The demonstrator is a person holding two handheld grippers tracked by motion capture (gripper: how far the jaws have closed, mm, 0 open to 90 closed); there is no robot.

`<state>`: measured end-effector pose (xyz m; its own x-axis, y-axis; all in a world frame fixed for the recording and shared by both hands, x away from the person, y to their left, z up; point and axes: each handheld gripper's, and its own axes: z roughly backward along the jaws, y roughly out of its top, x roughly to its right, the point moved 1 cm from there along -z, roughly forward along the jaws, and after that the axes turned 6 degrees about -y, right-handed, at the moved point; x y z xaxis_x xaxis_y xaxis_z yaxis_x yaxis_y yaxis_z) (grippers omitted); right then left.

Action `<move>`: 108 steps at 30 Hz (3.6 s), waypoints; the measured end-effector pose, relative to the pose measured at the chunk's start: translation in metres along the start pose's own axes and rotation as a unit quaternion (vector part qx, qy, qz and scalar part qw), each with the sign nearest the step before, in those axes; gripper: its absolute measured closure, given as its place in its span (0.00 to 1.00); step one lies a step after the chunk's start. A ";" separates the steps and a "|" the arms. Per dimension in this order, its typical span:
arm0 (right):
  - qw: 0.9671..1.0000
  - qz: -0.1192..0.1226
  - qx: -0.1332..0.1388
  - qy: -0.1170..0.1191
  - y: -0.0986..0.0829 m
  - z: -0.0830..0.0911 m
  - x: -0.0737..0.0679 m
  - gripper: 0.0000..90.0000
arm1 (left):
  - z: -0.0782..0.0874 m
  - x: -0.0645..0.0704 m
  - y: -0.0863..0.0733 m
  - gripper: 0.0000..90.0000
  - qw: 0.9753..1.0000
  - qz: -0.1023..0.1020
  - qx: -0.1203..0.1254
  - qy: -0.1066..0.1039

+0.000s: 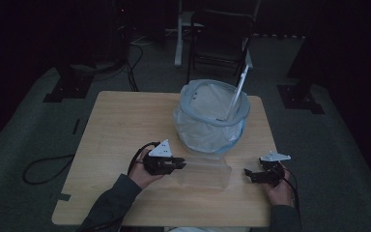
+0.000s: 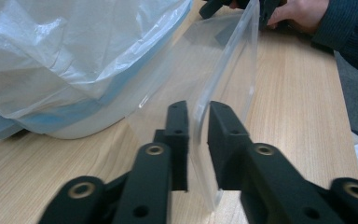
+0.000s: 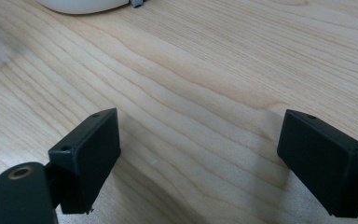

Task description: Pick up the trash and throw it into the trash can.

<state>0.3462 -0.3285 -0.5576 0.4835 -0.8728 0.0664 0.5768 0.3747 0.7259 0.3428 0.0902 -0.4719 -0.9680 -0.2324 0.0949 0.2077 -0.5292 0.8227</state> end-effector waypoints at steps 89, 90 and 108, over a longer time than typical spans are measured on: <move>1.000 -0.001 0.000 0.000 0.000 0.000 0.000 0.14 | 0.163 -0.052 -0.010 0.97 0.961 0.098 0.111 0.233; 1.000 -0.001 0.000 0.000 0.000 0.000 0.000 0.14 | 0.163 -0.053 -0.009 0.97 0.961 0.098 0.112 0.234; 1.000 0.000 0.000 0.000 0.000 0.000 0.000 0.14 | 0.167 -0.064 0.012 0.97 0.956 0.093 0.121 0.252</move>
<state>0.3462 -0.3285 -0.5576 0.4840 -0.8726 0.0658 0.5766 0.3745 0.7261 0.3840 0.2352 -0.3739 -0.7145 -0.6994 0.0208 0.2715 -0.2498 0.9295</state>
